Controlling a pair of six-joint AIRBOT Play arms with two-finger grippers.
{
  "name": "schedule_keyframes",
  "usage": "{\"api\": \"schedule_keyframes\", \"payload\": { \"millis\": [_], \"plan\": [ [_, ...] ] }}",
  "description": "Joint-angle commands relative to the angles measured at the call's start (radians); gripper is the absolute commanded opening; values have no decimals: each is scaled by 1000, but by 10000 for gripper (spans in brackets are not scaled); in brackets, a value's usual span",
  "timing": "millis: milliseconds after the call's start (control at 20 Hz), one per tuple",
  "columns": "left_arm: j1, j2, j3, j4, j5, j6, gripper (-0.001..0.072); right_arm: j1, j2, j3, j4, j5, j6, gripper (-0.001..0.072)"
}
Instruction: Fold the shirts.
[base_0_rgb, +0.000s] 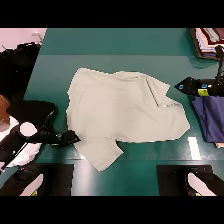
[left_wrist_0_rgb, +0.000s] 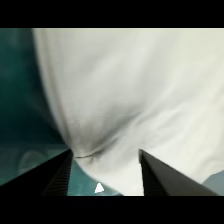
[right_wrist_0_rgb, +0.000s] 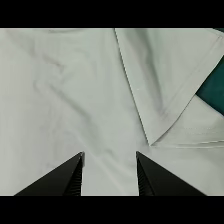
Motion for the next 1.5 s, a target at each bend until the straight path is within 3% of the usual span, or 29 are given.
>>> {"api": "schedule_keyframes", "payload": {
  "millis": [0, 50, 100, 300, 450, 650, 750, 1000, 1050, 1150, 1200, 1250, 1450],
  "plan": [
    [0, 2, -27, -64, 68, 26, 294, -2, 5, -1, 0, 7, 1, 384],
    [0, 3, -26, -67, 68, 28, 127, -11, 5, -2, -1, 26, 1, 383],
    [0, 3, -23, -72, 68, 46, 30, -26, 5, -2, -9, 61, 1, 384],
    [0, 3, 105, -14, 35, 87, 27, -185, 22, -59, -142, 260, 1, 384],
    [0, 3, 217, 1, 50, 87, 27, -379, 75, -246, -217, 277, 1, 385],
    [0, 2, 258, 2, 84, 87, 27, -577, 63, -487, -147, 257, -33, 385],
    [0, 1, 258, 1, 81, 87, 26, -591, 21, -551, -67, 219, -85, 385],
    [0, 1, 258, 1, 73, 86, 27, -462, -115, -537, -25, 127, -90, 383],
    [0, 1, 258, 1, 72, 86, 26, -422, -137, -514, -26, 119, -90, 365],
    [0, 1, 258, 0, 66, 85, 27, -351, -159, -467, -28, 108, -90, 250],
    [0, 1, 258, 0, 60, 85, 27, -318, -163, -441, -28, 108, -90, 83],
    [0, 2, 258, -4, 53, 85, 26, -292, -158, -419, -29, 108, -90, 19],
    [0, 4, 405, 26, -24, 94, 26, -213, -30, -252, -28, 116, -89, 19]
  ]
}}
